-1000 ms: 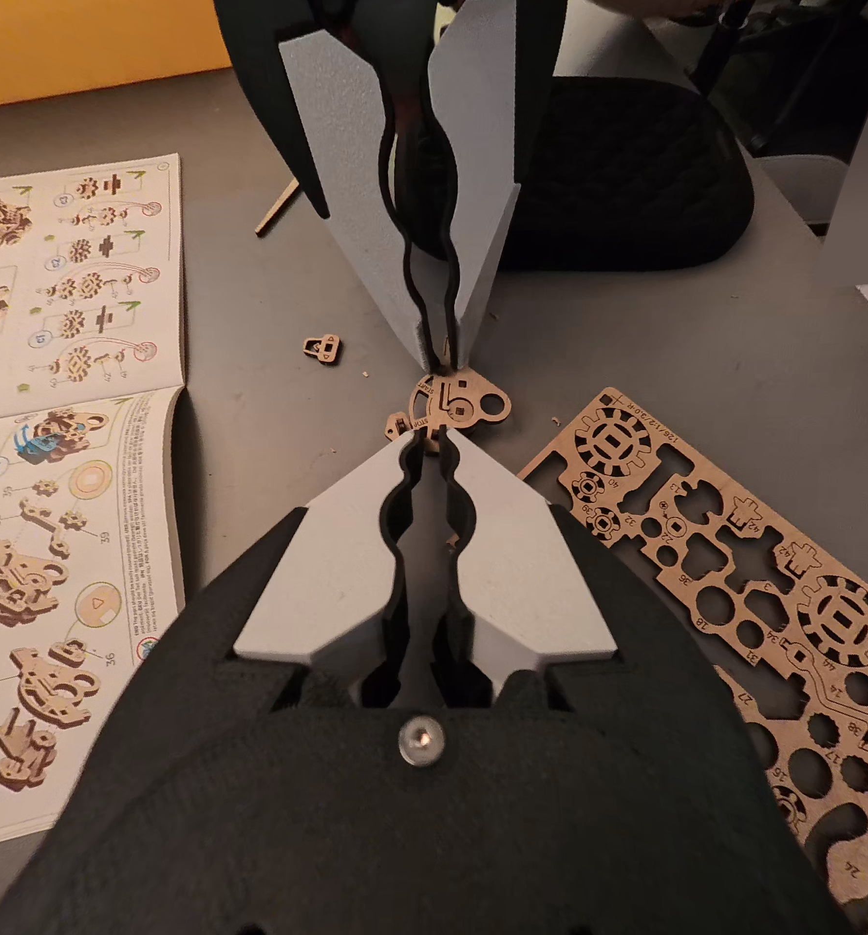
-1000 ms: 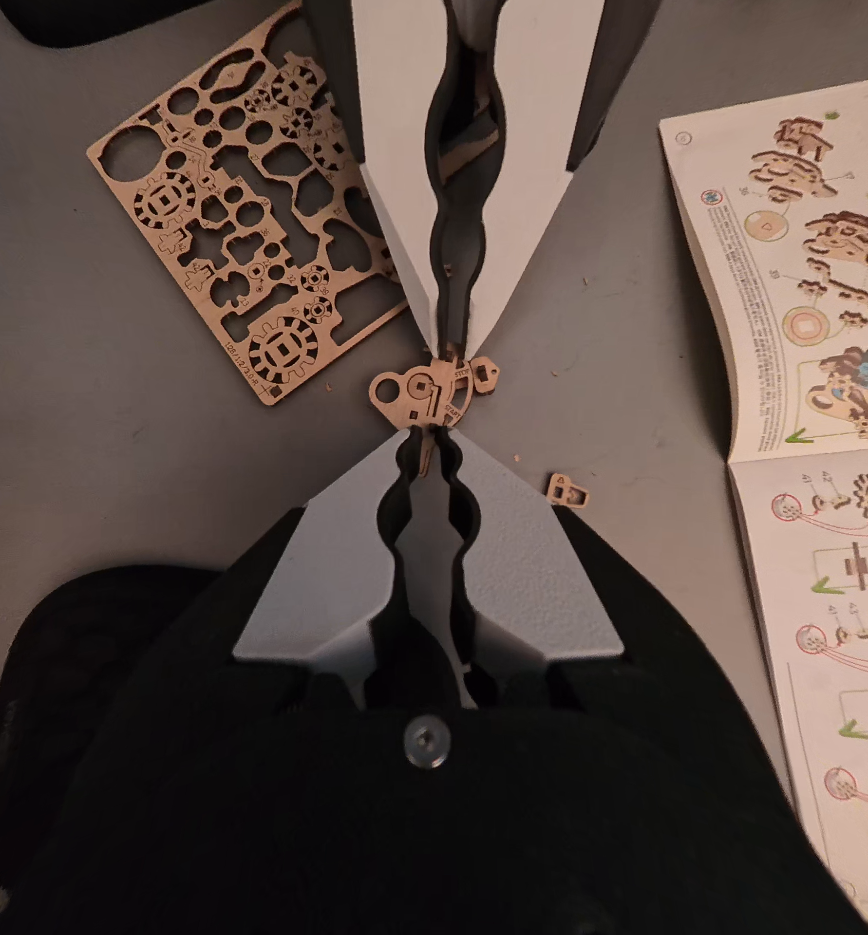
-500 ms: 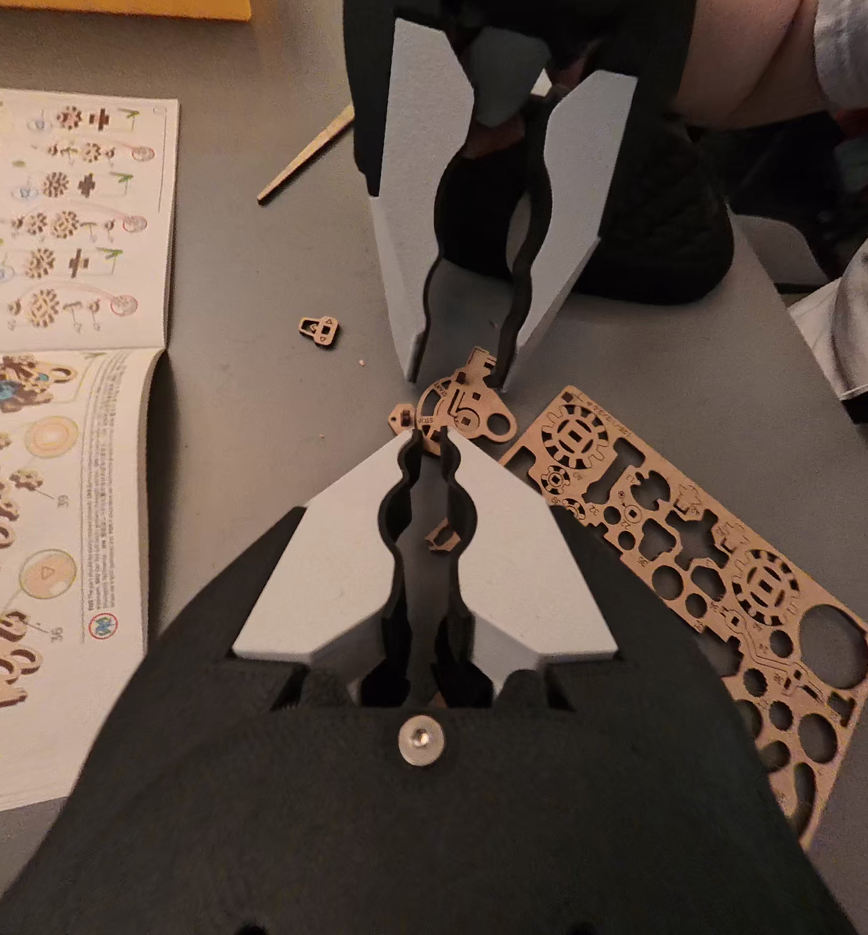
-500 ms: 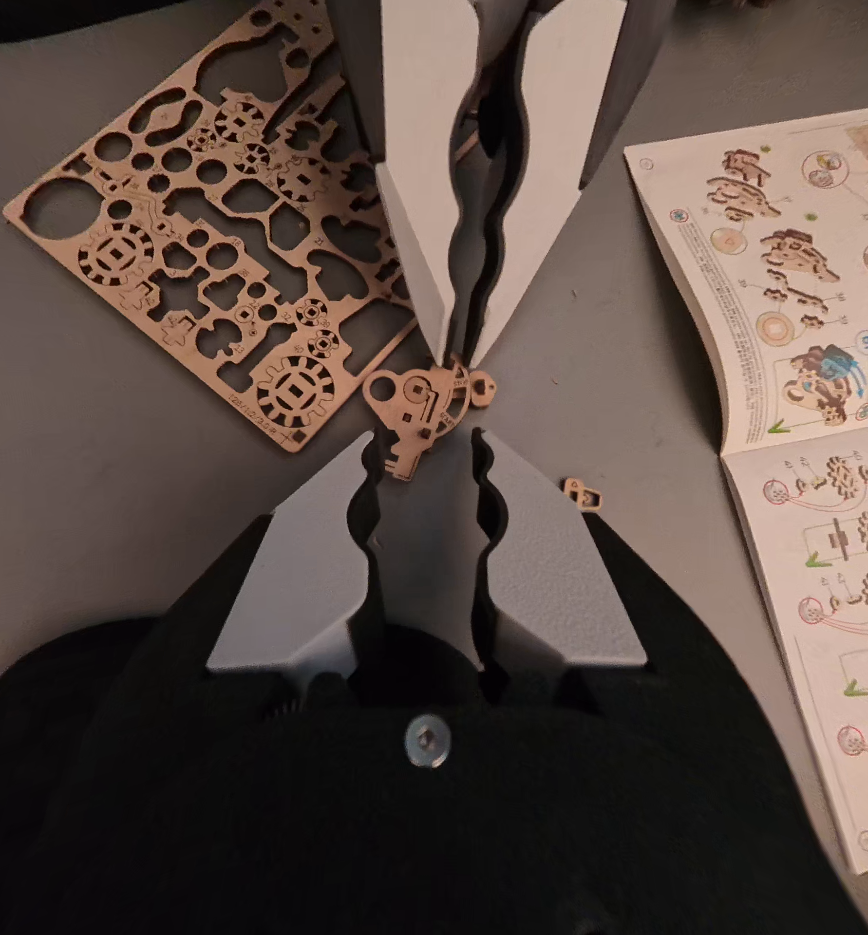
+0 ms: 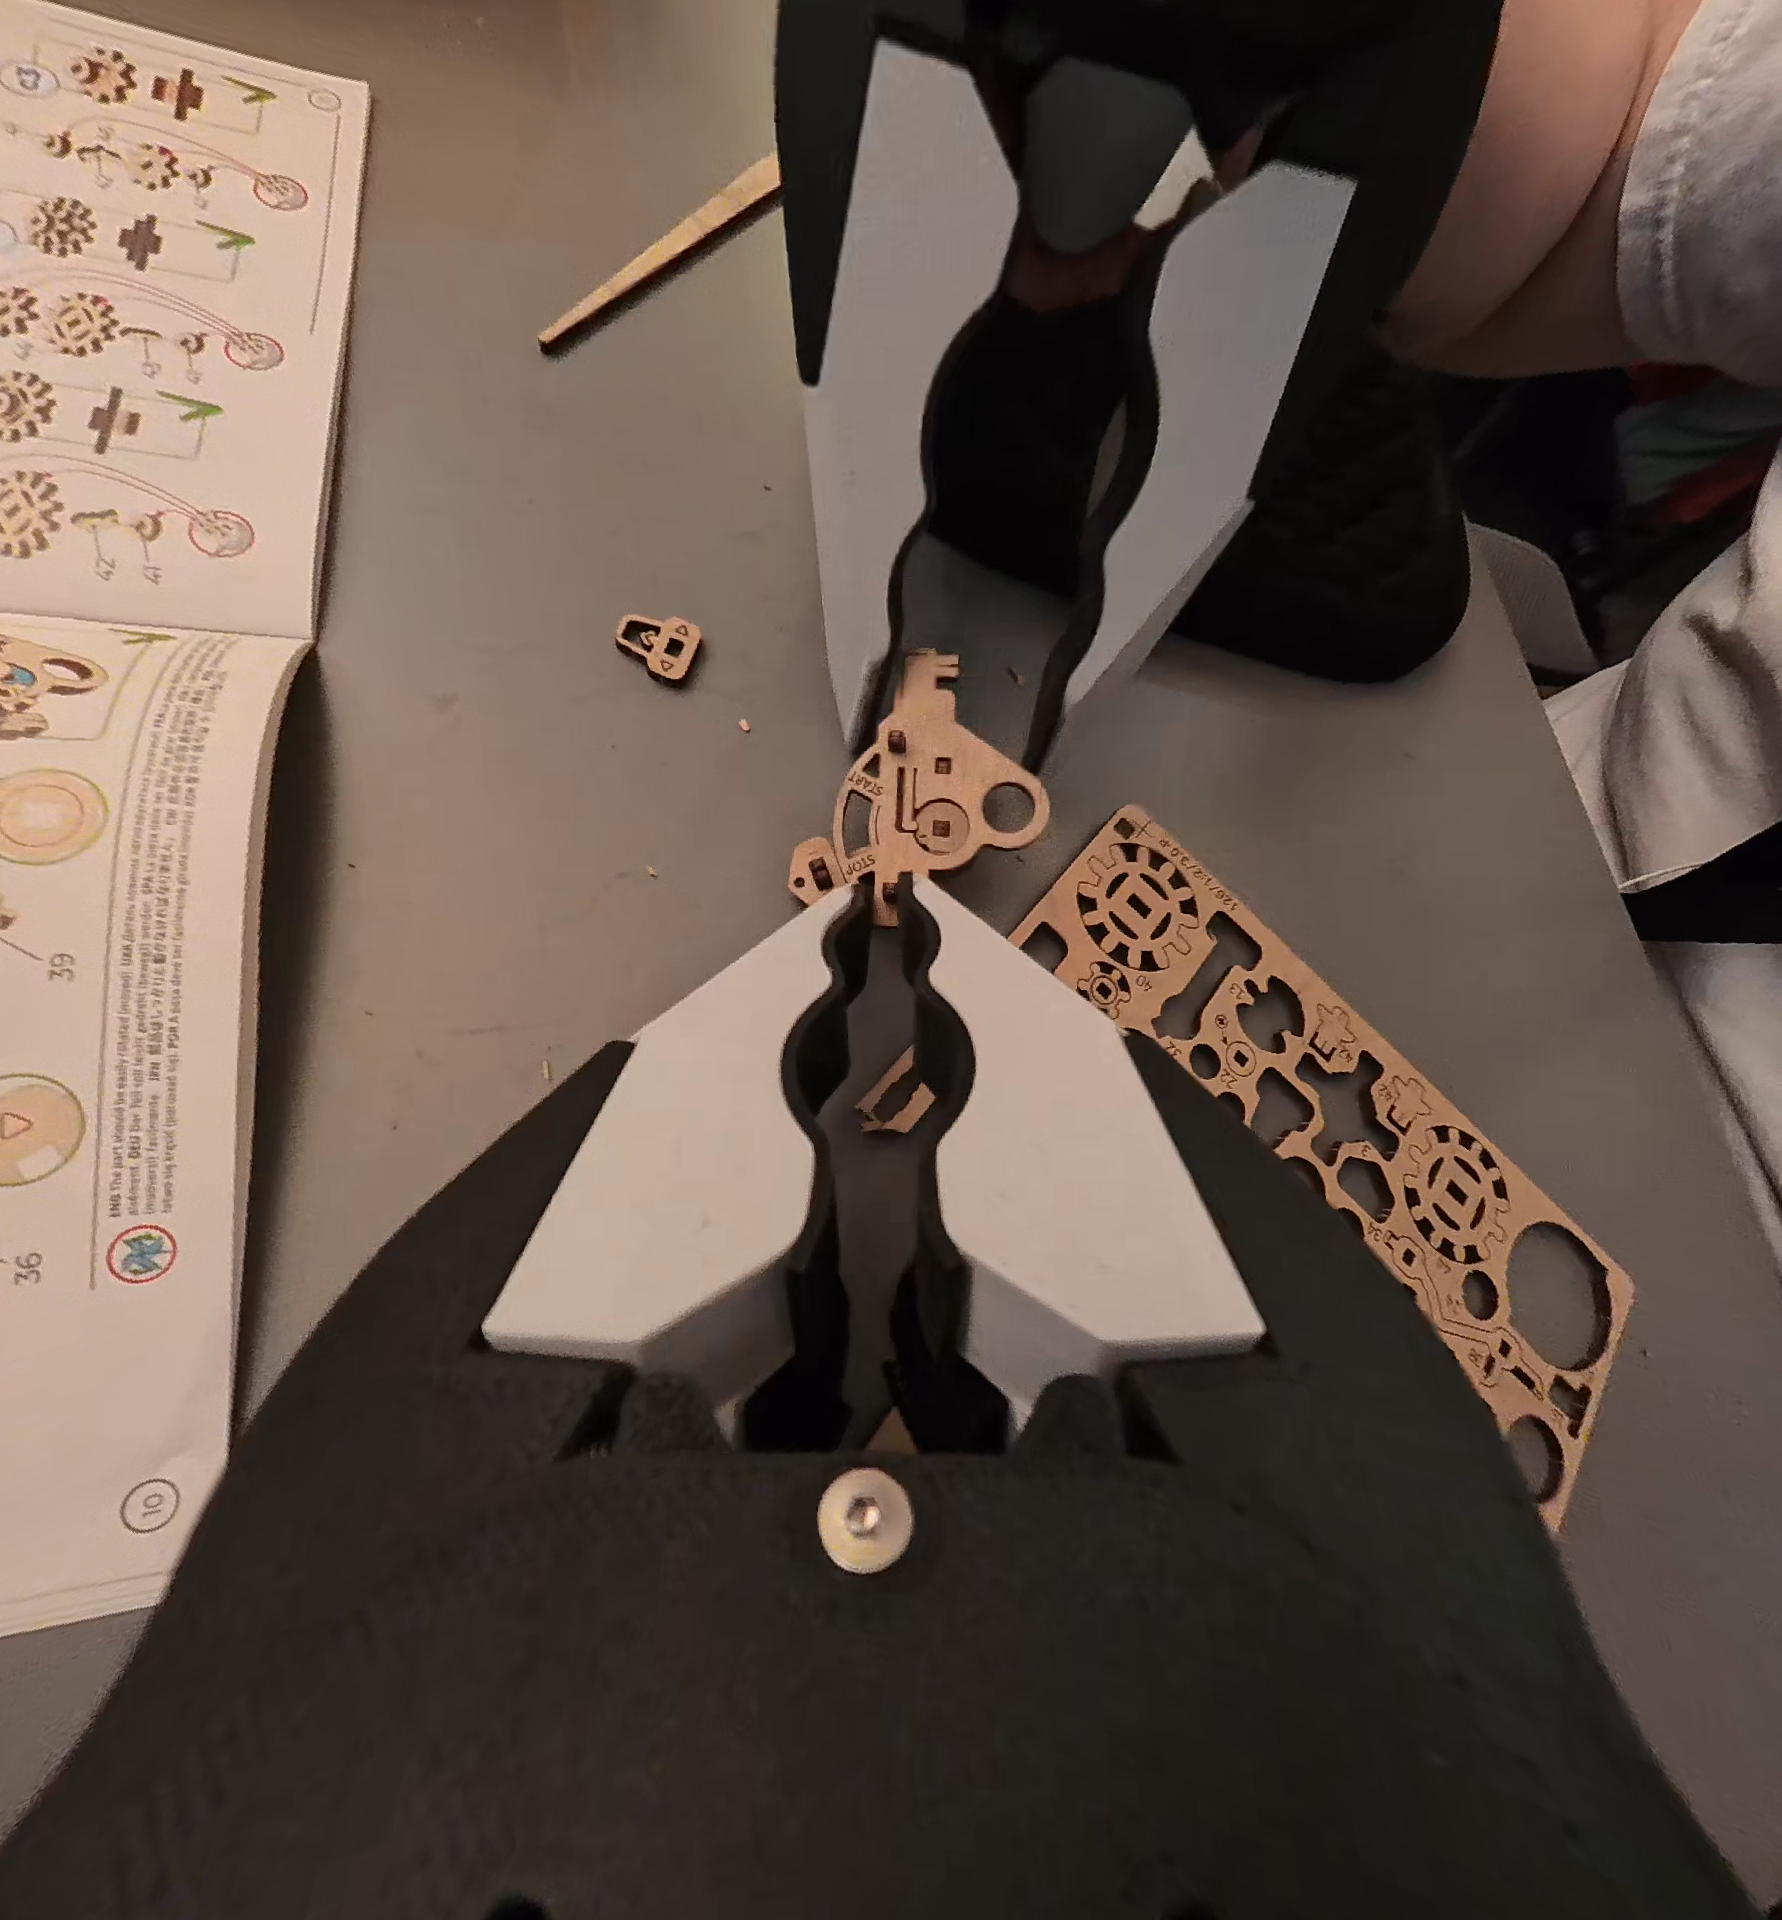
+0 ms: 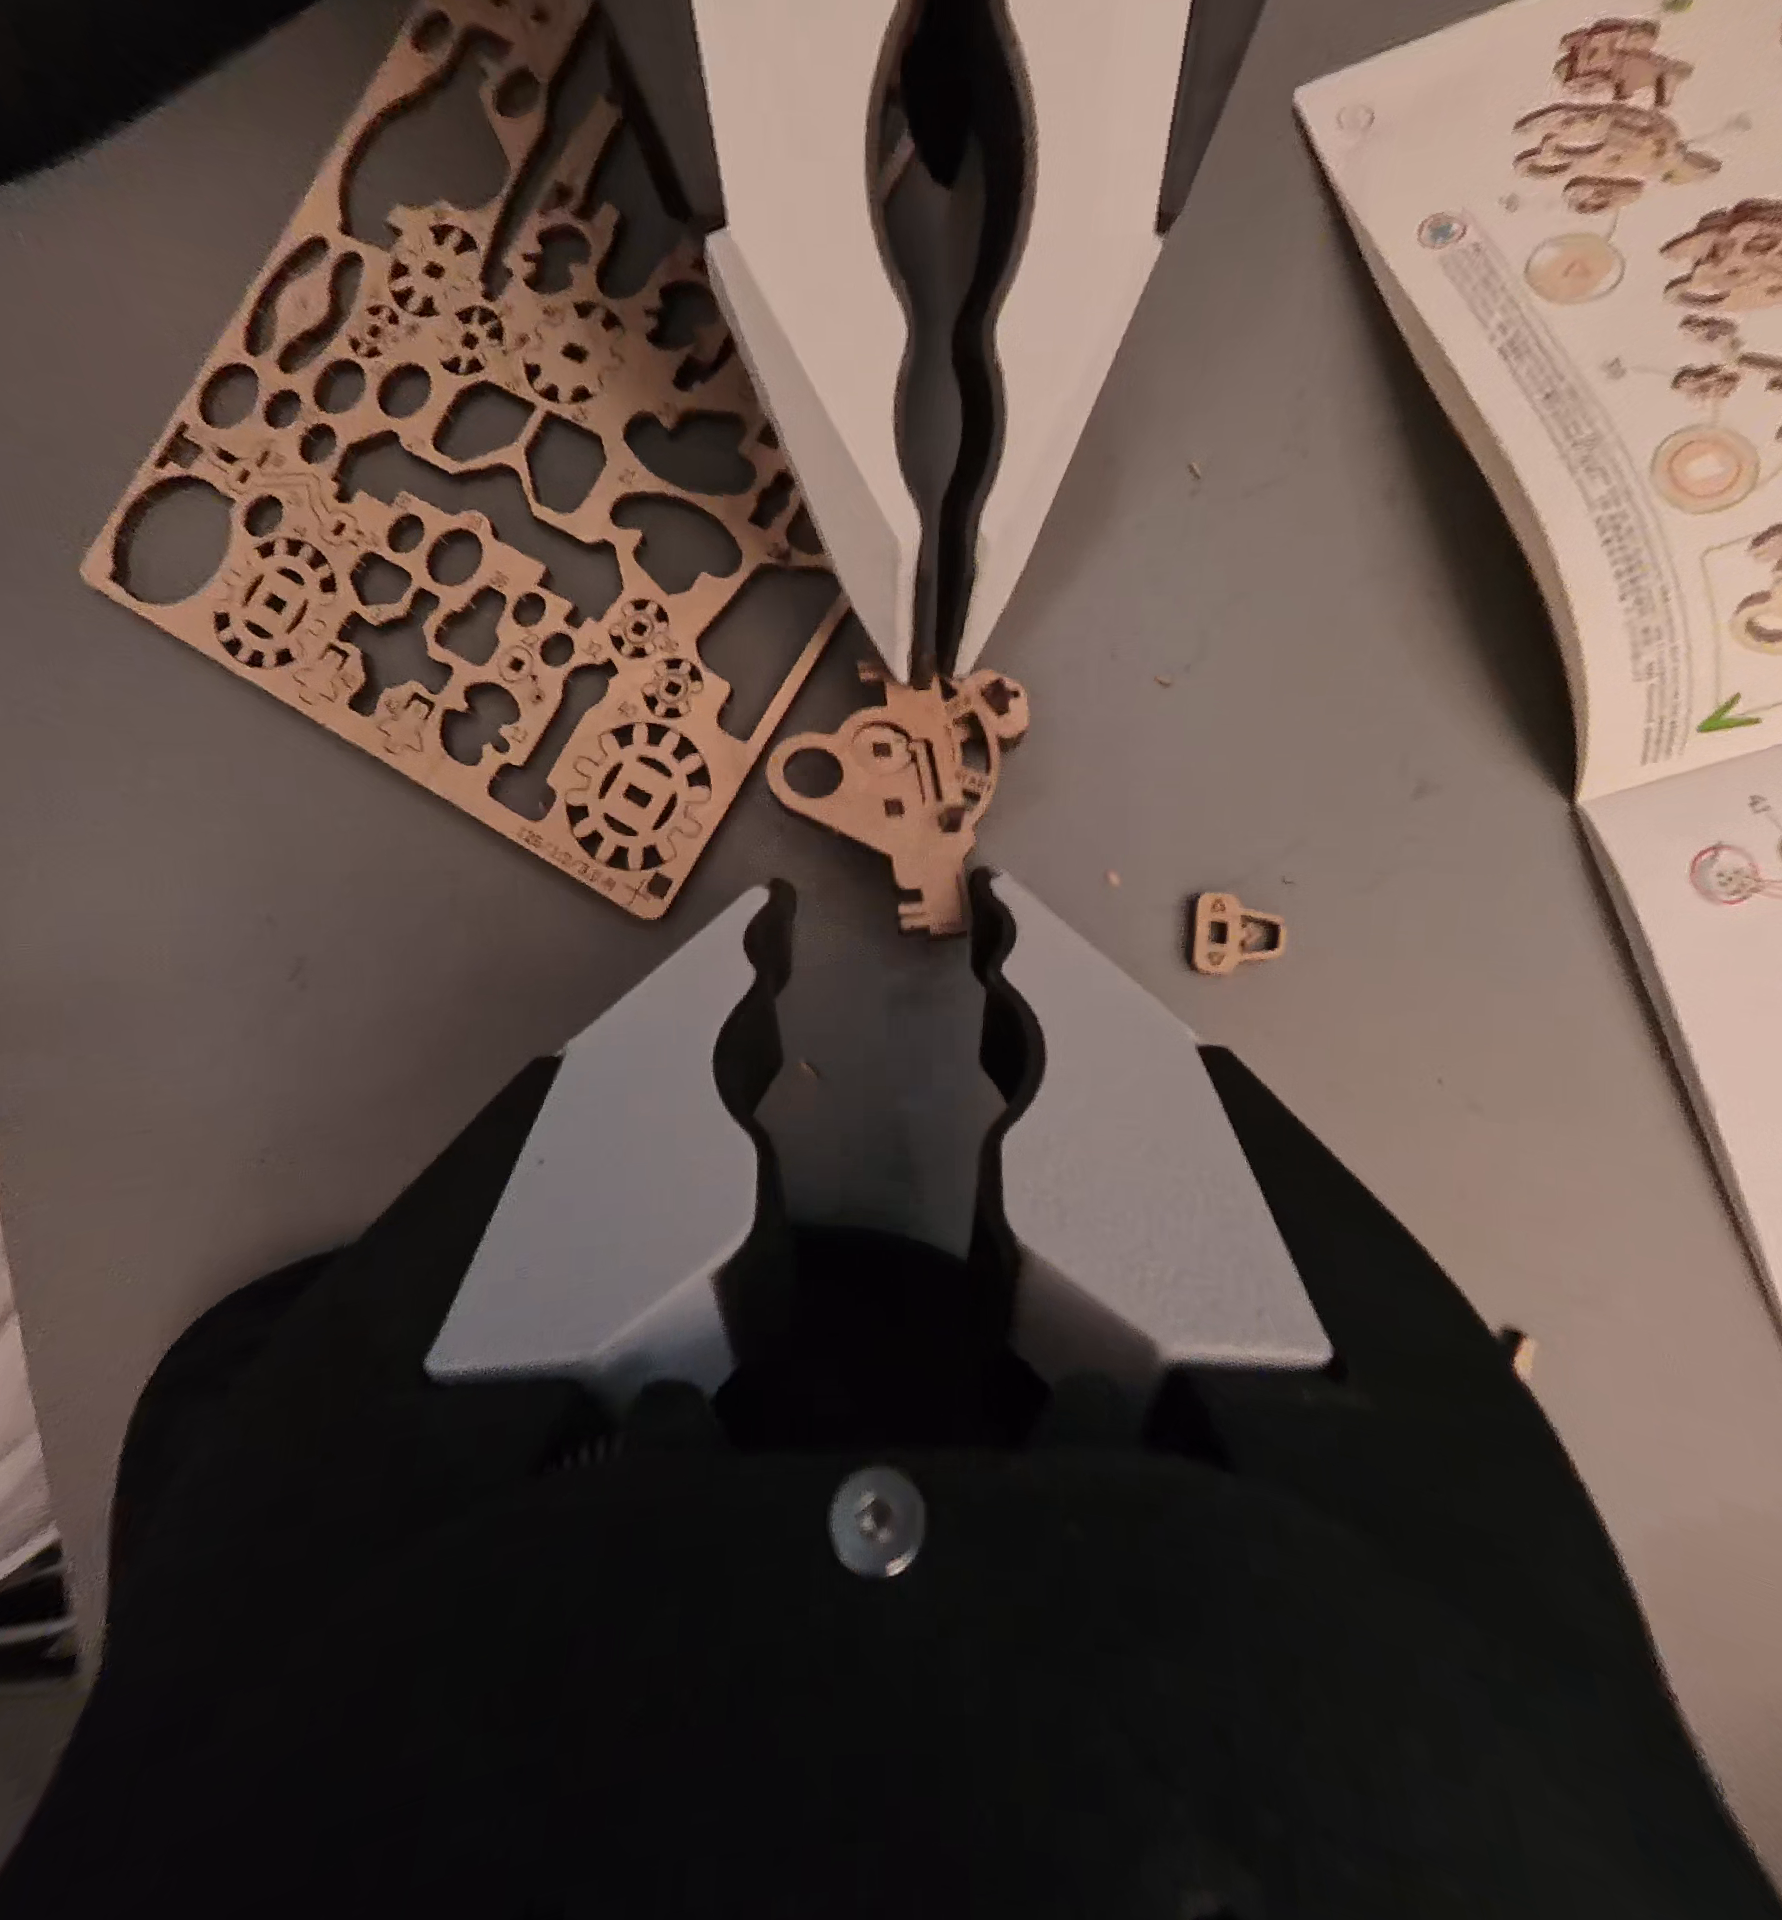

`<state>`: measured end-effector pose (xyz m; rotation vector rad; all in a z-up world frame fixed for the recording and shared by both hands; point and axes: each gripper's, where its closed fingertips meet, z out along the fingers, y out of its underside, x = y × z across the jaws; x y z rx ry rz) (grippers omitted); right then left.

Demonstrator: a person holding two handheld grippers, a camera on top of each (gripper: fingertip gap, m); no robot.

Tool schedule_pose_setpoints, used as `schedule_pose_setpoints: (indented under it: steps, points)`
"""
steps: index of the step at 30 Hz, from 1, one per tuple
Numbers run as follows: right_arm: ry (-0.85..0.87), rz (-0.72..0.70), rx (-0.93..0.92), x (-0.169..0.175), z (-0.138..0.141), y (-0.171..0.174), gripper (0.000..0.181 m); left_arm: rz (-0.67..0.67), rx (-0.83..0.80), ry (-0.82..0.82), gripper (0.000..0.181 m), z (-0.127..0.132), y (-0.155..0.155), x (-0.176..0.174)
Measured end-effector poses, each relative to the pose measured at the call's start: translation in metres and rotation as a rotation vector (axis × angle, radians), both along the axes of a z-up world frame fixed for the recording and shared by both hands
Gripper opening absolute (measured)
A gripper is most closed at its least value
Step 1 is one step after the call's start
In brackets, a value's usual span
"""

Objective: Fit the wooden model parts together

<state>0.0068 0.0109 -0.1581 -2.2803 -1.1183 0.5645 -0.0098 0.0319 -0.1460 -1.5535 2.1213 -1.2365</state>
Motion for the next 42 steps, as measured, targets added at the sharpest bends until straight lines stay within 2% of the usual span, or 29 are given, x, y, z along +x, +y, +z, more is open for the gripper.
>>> schedule_pose_setpoints:
  steps: [4,8,10,14,16,19,24,37,42]
  points:
    - [-0.032,-0.006,0.049,-0.001,-0.001,0.005,0.014,-0.011,-0.014,-0.002,0.004,0.0,-0.002,-0.001]
    - [0.044,-0.012,-0.01,-0.004,0.0,0.003,0.012,-0.016,-0.04,0.006,0.004,0.002,-0.004,-0.003]
    - [0.139,-0.028,-0.07,-0.006,0.003,0.003,0.011,-0.002,-0.063,-0.013,0.003,0.008,-0.002,-0.002]
    - [0.39,-0.094,-0.202,-0.003,0.024,0.008,0.011,0.095,-0.085,-0.103,0.034,0.033,0.013,0.001]
    - [0.527,-0.122,-0.24,0.0,0.04,0.01,0.011,0.111,-0.077,-0.148,0.043,0.044,0.017,-0.002]
    - [0.695,-0.112,-0.289,0.0,0.064,0.009,0.011,0.144,-0.132,-0.198,0.04,0.058,0.019,-0.006]
    - [0.819,-0.068,-0.326,-0.002,0.083,0.003,0.011,0.119,-0.218,-0.201,0.035,0.065,0.01,-0.006]
    - [0.794,-0.014,-0.096,-0.004,0.105,0.003,0.01,0.055,-0.353,-0.277,0.03,0.085,-0.018,0.0]
    - [0.897,-0.022,-0.117,-0.005,0.12,0.002,0.01,0.059,-0.377,-0.341,0.028,0.1,-0.024,0.002]
